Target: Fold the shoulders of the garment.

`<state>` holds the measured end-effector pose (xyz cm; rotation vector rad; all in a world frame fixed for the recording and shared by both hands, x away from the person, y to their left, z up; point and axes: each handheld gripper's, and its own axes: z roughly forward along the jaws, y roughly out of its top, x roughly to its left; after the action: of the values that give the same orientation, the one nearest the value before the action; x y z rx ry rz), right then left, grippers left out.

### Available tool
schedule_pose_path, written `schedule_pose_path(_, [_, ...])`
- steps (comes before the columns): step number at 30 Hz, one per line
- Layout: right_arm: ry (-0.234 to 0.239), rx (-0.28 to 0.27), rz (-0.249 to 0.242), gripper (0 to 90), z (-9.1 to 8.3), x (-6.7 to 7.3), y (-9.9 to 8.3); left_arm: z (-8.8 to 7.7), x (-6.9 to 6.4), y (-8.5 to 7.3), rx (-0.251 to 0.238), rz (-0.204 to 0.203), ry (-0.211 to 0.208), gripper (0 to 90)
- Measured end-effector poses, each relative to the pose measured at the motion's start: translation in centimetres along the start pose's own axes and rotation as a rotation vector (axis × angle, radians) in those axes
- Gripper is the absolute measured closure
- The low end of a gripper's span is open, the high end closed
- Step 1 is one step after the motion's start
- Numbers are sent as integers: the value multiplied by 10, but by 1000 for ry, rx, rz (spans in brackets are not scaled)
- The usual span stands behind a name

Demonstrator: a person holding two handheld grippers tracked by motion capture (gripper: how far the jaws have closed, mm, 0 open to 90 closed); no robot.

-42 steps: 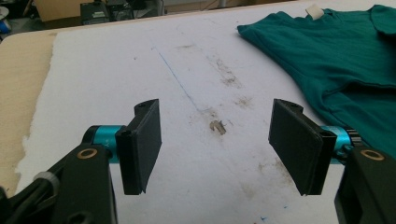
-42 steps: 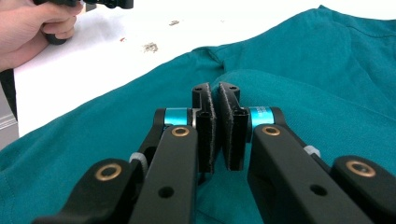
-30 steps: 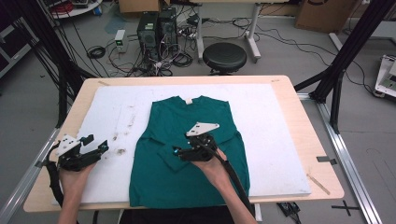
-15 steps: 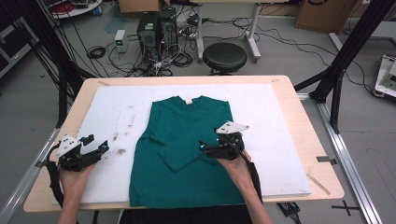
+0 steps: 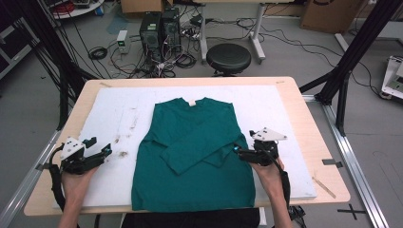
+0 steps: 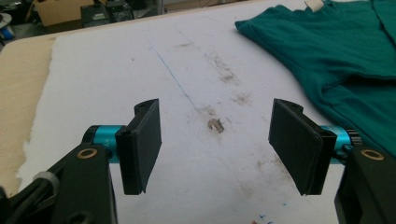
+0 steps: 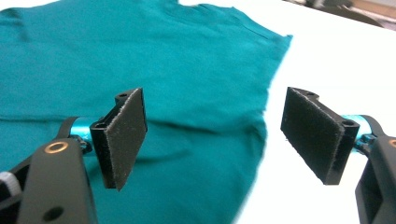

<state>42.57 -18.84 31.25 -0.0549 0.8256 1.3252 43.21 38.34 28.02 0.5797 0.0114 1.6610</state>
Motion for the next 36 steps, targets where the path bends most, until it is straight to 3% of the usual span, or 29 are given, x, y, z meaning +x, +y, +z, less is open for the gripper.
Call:
schedule_pose_path(9, [-86, -29, 80, 231, -17, -32, -24, 0, 2, 1, 7, -16, -12, 345])
schedule_pose_path(17, [-112, -59, 150, 231, -21, -48, -34, -4, -3, 7, -8, -16, -32, 345])
schedule_pose_path(27, [-99, -61, 155, 232, -20, -47, -32, -8, -17, 20, -39, -26, -125, 345])
schedule_pose_path(31, [-96, -61, 154, 234, -20, -48, -32, -7, -22, 24, -30, -3, -146, 344])
schedule_pose_path(36, [-95, -70, 150, 234, -22, -47, -31, -7, -24, 25, -26, -11, -158, 345])
